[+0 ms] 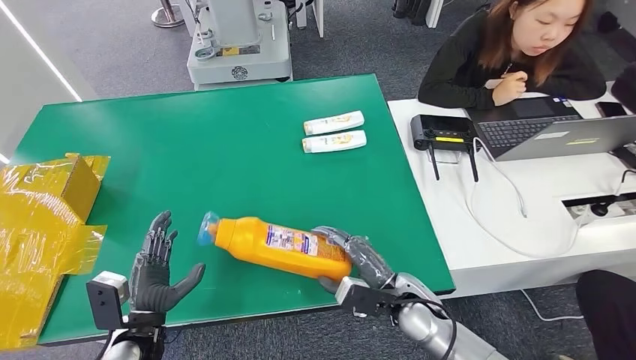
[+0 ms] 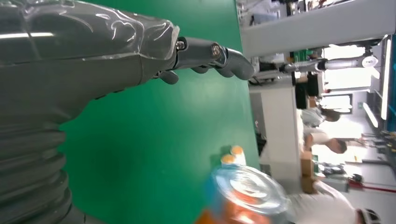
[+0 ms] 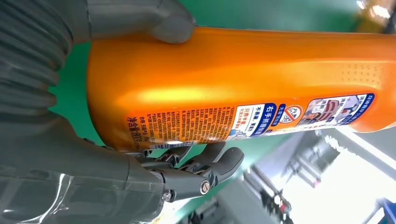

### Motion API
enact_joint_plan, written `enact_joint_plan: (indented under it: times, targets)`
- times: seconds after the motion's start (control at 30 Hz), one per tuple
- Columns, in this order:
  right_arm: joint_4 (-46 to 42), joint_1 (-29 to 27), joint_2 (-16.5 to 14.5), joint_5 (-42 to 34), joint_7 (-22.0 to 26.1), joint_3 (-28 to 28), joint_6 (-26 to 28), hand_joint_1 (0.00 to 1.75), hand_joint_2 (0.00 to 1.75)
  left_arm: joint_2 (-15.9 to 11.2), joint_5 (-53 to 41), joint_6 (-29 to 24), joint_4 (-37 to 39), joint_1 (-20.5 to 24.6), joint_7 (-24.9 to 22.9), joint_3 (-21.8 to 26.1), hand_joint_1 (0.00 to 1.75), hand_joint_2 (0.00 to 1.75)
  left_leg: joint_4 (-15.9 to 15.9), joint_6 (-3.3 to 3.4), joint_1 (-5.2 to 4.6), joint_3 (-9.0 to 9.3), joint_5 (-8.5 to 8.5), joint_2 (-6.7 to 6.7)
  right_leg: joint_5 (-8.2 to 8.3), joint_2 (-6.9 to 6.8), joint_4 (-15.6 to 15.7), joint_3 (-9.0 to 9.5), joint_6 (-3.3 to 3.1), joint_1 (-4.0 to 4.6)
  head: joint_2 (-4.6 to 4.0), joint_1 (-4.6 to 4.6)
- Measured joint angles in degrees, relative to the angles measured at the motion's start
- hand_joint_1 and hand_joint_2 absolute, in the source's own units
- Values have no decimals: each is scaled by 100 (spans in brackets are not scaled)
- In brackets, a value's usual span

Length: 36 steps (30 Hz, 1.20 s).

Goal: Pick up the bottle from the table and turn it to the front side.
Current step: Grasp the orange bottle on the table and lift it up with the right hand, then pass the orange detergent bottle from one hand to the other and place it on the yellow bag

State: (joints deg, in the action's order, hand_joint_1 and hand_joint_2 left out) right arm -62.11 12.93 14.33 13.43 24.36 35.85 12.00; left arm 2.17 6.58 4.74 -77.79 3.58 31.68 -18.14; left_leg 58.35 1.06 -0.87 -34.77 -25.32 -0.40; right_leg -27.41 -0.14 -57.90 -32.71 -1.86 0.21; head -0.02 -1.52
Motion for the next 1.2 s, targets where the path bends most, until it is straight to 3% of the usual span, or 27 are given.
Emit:
enact_joint_plan:
  times: [0.13,0.3,0.47,0.73,0.97,1.2]
  targets:
    - [-2,29,-223,-314,352,-347,161,175,175,0,524,569,3,221,-242,-3,0,175,0,0,0,1,3,2,2,2,0,0,-1,0,0,-1]
    - [178,250,-729,-623,614,-541,407,175,175,34,1281,1324,139,756,-722,-138,0,175,1,-5,1,3,8,2,4,3,-3,0,-3,1,0,-1]
    - [386,483,-1182,-660,640,-675,477,175,175,87,1434,1428,422,1307,-842,-350,0,175,2,-7,2,4,9,5,6,6,-5,-1,-5,2,0,0]
    - [704,735,-1547,-496,522,-838,268,175,175,219,1989,1843,959,1936,-1170,-625,0,175,3,-6,1,-3,9,5,6,6,-4,-7,-4,1,0,-1]
    - [1639,1428,-2056,-157,470,-778,70,175,175,476,2048,1684,1622,2903,-1383,-788,0,175,8,-6,2,-3,16,8,16,9,-7,-9,-2,2,0,-1]
    - [2468,1782,-2338,74,424,-539,60,175,175,489,2618,2258,2548,3661,-1691,-789,0,175,9,-6,4,-7,17,9,18,10,-9,-13,-1,3,0,1]
